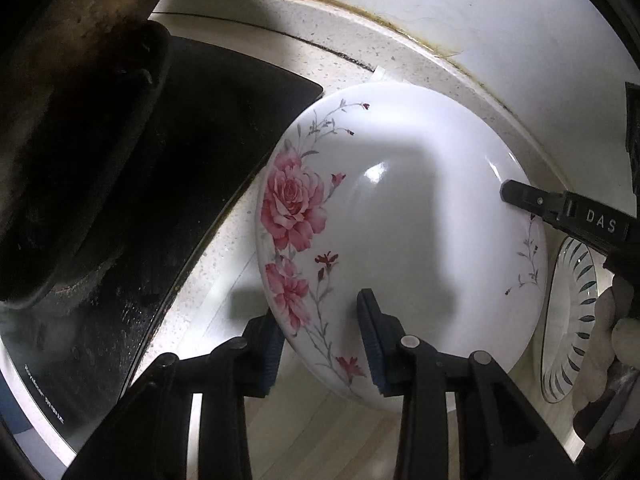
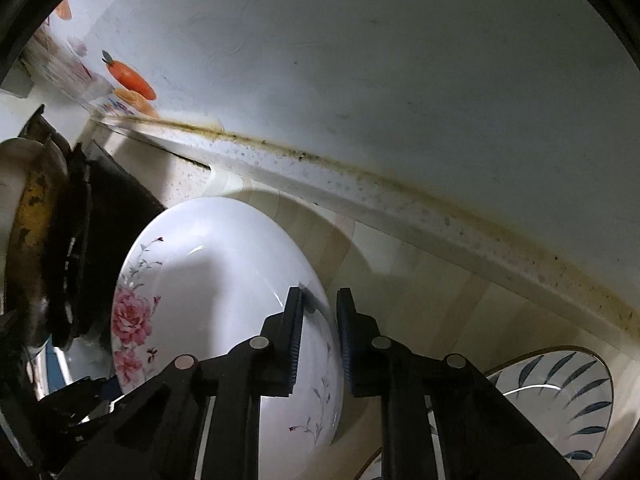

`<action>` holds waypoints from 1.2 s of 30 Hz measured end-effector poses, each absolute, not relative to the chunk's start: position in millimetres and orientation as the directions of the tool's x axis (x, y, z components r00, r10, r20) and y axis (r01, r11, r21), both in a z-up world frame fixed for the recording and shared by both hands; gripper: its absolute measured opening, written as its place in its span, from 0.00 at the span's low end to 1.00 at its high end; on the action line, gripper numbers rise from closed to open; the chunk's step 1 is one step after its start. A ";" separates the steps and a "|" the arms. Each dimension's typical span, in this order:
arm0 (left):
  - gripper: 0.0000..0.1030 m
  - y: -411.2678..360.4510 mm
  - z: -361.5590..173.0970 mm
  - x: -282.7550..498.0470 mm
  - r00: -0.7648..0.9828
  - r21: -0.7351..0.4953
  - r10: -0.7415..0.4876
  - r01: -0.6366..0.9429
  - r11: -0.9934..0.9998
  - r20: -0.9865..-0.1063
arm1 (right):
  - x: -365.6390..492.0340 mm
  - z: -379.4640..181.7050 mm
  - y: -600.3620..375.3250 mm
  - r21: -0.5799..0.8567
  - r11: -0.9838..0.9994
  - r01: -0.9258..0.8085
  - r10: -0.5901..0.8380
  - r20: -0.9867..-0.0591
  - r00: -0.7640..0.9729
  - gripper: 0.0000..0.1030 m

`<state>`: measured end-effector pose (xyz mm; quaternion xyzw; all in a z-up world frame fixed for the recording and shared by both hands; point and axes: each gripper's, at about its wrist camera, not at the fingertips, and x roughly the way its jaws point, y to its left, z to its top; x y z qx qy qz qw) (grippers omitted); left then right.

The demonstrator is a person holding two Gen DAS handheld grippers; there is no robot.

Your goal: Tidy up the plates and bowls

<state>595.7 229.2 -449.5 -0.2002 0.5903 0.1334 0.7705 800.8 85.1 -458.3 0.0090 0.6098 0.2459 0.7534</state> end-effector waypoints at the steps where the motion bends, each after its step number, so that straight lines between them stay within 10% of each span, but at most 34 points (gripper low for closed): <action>1: 0.31 226.5 -448.5 594.0 0.271 -0.148 -0.028 -0.436 0.888 -0.962 | 798.2 -457.5 82.5 0.313 0.878 -0.363 0.383 -0.913 0.139 0.17; 25: 0.31 130.8 -337.5 530.4 0.361 -0.175 -0.110 -0.155 0.972 -0.926 | 628.3 -339.1 -88.1 0.404 0.885 -0.234 0.457 -0.851 0.258 0.10; 36: 0.31 60.1 -360.4 471.0 0.237 -0.149 -0.137 -0.033 0.988 -0.962 | 502.4 -372.3 -169.7 0.453 0.889 -0.065 0.455 -0.861 0.227 0.10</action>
